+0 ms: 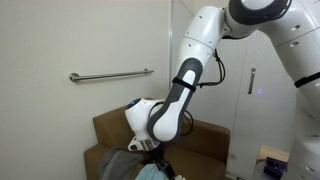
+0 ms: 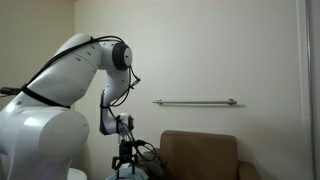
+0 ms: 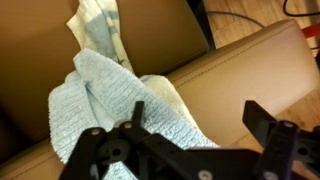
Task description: Move the towels from the left armrest to the right armrest
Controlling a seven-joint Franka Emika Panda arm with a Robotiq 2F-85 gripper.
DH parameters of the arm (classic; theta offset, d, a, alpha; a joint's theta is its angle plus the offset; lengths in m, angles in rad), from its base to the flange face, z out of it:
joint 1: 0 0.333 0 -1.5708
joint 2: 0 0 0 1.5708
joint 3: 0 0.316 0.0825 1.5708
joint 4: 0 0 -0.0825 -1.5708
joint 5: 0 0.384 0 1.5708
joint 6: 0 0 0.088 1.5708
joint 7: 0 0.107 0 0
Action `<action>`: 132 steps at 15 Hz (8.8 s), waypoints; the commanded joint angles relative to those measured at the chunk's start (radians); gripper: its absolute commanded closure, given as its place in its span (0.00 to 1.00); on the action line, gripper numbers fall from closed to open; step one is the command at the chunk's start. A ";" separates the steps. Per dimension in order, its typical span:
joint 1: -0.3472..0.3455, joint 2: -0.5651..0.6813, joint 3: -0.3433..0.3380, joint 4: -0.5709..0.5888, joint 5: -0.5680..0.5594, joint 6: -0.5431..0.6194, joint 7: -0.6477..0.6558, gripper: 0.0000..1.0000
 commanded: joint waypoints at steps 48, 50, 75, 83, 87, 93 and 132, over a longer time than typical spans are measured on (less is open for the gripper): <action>0.027 -0.443 0.054 -0.152 0.149 -0.137 0.115 0.95; 0.047 -0.392 0.046 -0.104 0.121 -0.153 0.131 0.96; -0.339 -0.874 -0.505 -0.166 0.240 -0.087 0.155 0.97; -0.365 -0.821 -0.542 -0.129 0.261 -0.064 0.168 0.97; -0.389 -0.699 -0.585 0.062 0.367 -0.113 0.239 0.97; -0.474 -0.488 -0.661 0.363 0.610 -0.227 0.270 0.97; -0.816 0.307 -0.449 0.743 0.732 -0.246 0.498 0.60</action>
